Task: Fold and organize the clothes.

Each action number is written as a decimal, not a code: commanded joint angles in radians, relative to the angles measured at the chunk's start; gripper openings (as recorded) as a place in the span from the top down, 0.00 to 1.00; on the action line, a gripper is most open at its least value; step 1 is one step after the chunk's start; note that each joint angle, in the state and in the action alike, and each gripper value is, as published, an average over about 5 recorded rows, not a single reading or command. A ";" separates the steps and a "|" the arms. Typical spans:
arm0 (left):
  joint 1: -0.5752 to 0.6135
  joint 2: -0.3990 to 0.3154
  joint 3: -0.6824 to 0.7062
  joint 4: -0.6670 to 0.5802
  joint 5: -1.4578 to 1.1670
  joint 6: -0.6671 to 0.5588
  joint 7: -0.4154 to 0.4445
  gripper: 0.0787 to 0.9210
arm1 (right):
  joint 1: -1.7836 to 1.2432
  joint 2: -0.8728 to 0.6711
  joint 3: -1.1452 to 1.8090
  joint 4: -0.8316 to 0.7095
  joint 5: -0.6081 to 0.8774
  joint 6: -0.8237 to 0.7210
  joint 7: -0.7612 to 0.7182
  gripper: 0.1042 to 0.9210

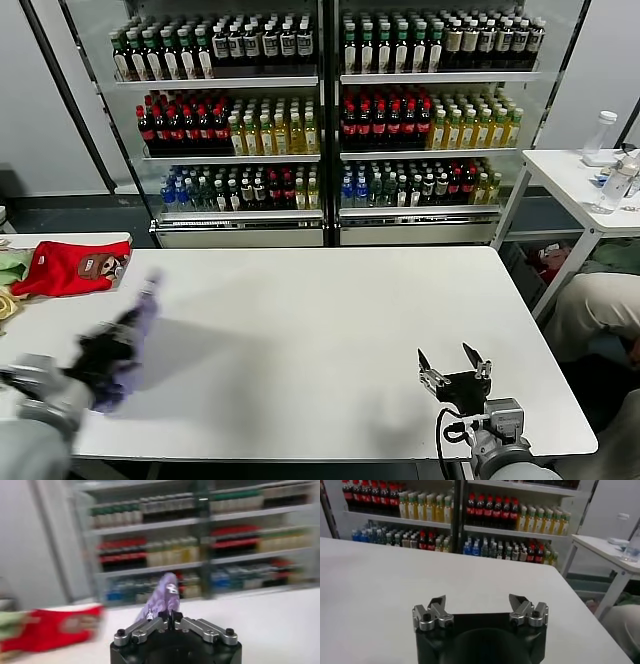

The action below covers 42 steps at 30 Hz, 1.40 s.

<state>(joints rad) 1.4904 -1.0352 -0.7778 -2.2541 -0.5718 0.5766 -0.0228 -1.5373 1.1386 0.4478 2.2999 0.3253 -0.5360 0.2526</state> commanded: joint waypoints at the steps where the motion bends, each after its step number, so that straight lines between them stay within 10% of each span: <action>1: -0.129 -0.351 0.622 -0.034 0.250 -0.022 0.026 0.97 | -0.014 0.000 0.008 0.008 -0.007 -0.001 0.000 0.12; 15: -0.155 -0.386 0.662 -0.003 0.299 -0.170 0.025 0.74 | -0.004 -0.013 0.035 0.011 -0.003 -0.005 -0.003 0.12; 24: -0.126 -0.201 0.275 0.004 0.474 -0.367 0.081 0.43 | 0.101 -0.013 -0.084 -0.044 0.095 -0.021 -0.001 0.12; 32: -0.054 -0.192 0.124 0.047 0.512 -0.437 0.071 0.17 | 0.241 0.011 -0.376 -0.131 0.274 -0.042 0.026 0.12; 42: -0.035 -0.222 0.134 0.057 0.509 -0.431 0.073 0.12 | 0.347 -0.001 -0.490 -0.243 0.460 -0.043 0.110 0.12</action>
<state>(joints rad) 1.4301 -1.2661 -0.5514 -2.2176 -0.1113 0.2053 0.0434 -1.3118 1.1367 0.1341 2.1621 0.5828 -0.5716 0.2970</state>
